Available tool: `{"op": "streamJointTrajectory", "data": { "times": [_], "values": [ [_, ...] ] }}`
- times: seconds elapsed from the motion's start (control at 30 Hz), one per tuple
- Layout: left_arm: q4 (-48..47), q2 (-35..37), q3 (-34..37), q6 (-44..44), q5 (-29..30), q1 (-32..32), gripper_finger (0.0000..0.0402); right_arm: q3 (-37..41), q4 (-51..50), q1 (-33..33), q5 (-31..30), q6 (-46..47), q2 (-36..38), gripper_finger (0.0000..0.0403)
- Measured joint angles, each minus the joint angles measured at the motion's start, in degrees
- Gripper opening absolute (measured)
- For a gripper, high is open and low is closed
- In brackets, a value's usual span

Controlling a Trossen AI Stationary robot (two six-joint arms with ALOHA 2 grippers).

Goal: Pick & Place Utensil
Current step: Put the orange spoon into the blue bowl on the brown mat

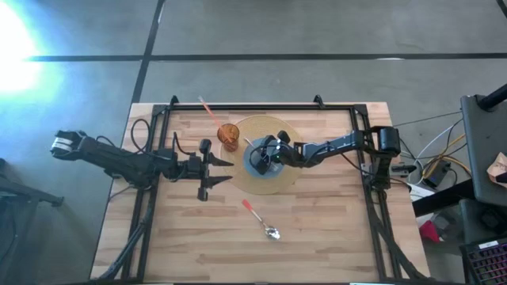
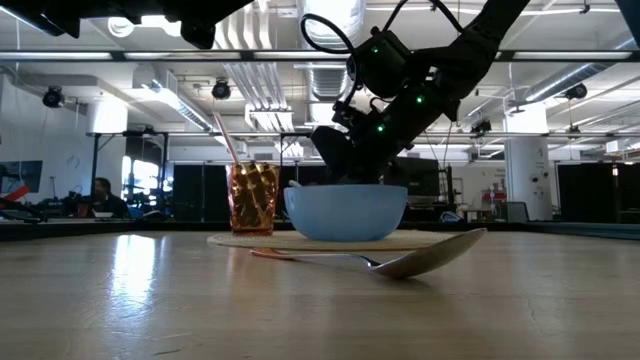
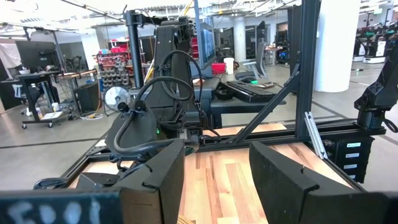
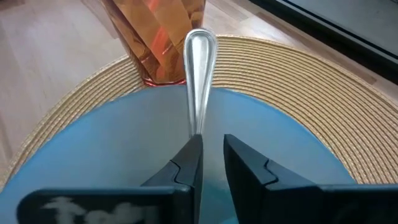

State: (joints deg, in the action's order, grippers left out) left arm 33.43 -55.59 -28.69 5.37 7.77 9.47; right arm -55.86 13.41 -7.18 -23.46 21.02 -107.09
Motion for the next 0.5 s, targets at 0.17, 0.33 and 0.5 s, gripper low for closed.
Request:
{"op": "streamJointTrajectory", "data": {
  "times": [0.17, 0.33, 0.5],
  "values": [
    [0.0, 0.0, 0.0, 0.01, 0.02, 0.0, 0.0175, -0.02, 0.02, 0.0, -0.02, -0.06, 0.0, 0.0059],
    [0.0, 0.0, 0.0, 0.01, 0.0, -0.02, 0.0175, -0.06, -0.23, 0.12, -0.02, -1.75, 0.78, 0.0061],
    [-0.09, 0.0, -0.02, 0.0, 0.0, -0.02, 0.0174, -0.08, -6.47, 0.59, -0.02, -1.89, 4.5, 0.007]
  ]
}}
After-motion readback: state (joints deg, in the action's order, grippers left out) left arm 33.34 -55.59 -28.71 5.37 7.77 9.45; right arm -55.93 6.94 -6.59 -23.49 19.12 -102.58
